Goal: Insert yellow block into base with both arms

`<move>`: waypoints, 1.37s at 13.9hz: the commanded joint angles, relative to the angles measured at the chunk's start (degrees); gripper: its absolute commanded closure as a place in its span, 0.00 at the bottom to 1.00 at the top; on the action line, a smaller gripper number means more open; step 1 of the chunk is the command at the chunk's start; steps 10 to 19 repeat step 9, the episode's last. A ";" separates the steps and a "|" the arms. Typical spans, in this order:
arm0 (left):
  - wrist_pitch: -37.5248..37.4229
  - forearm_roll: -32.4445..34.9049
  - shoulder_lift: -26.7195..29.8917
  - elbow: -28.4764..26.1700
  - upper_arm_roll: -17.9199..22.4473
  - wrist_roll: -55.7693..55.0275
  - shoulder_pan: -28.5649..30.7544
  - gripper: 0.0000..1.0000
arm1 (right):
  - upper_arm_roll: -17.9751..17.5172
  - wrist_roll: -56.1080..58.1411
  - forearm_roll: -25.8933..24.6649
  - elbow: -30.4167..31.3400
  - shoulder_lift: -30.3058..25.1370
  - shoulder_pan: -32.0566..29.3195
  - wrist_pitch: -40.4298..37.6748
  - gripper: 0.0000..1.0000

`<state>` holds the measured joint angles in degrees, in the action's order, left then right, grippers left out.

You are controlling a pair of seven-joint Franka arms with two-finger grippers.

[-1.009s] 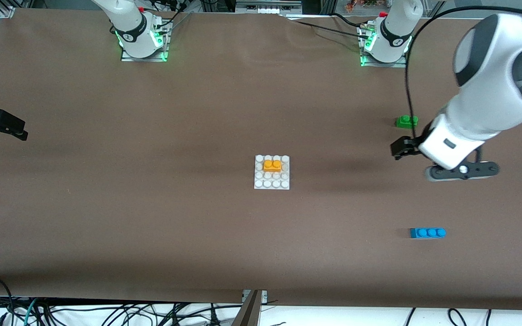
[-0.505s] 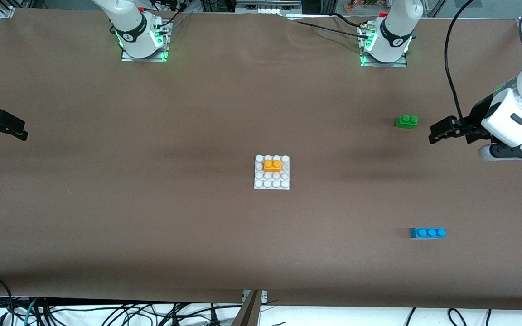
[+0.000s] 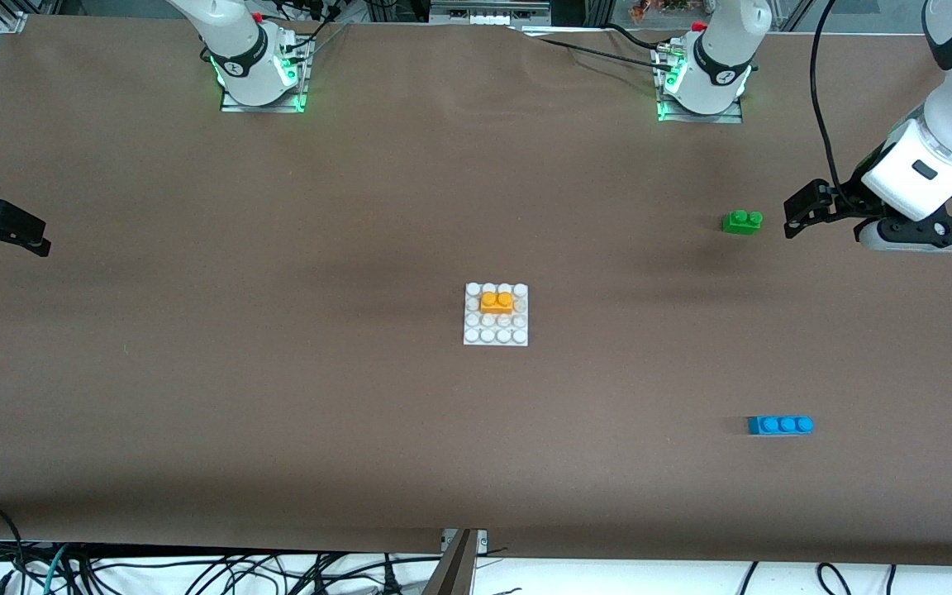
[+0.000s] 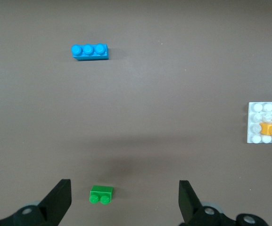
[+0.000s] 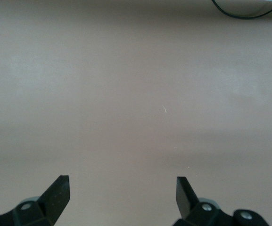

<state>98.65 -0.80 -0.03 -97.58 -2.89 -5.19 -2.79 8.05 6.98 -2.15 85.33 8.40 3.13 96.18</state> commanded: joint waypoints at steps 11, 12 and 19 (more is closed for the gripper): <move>-4.16 1.33 -0.94 1.86 -0.18 1.67 0.94 0.00 | -0.49 -0.13 -0.13 -0.08 -0.14 -0.58 0.23 0.00; -4.16 1.33 -0.94 1.86 -0.18 1.67 0.94 0.00 | -0.49 -0.13 -0.13 -0.08 -0.14 -0.58 0.23 0.00; -4.16 1.33 -0.94 1.86 -0.18 1.67 0.94 0.00 | -0.49 -0.13 -0.13 -0.08 -0.14 -0.58 0.23 0.00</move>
